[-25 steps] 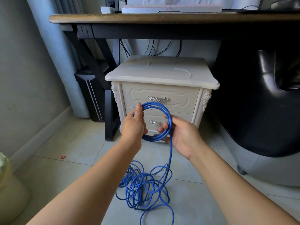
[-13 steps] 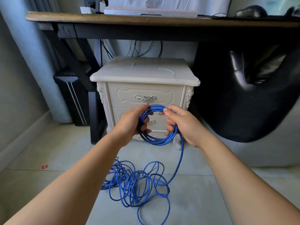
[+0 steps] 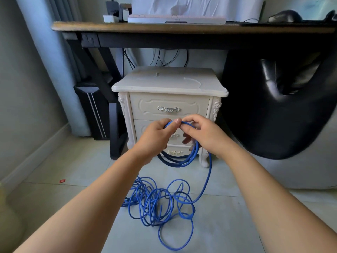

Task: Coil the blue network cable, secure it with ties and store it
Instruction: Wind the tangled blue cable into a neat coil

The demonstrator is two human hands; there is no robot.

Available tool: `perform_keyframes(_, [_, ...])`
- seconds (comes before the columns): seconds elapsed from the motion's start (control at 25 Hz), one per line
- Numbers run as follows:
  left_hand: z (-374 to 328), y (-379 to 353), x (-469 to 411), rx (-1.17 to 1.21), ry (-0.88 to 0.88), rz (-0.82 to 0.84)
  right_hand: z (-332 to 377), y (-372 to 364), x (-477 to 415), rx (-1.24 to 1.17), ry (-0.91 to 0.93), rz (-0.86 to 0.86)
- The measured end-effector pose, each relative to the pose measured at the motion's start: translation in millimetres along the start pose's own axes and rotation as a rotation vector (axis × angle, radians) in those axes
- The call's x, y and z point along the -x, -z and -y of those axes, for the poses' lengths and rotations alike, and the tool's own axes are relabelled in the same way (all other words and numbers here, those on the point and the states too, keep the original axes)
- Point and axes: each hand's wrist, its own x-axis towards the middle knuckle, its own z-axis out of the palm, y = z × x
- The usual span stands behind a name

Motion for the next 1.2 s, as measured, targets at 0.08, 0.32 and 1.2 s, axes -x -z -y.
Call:
perform_keyframes(0.08, [3,7,-4,0.094,0.02,-0.078,-2,3,-2,-0.106,-0.134,0.074])
perform_keyframes(0.32, [24,21,-16,0.394,0.128,-0.261,-18,-2,-5,-0.241,-0.337,0.237])
perform_keyframes(1.2, [23,9,-17,0.097,0.087,0.12,-10,-21,-18,-0.003,-0.042,-0.026])
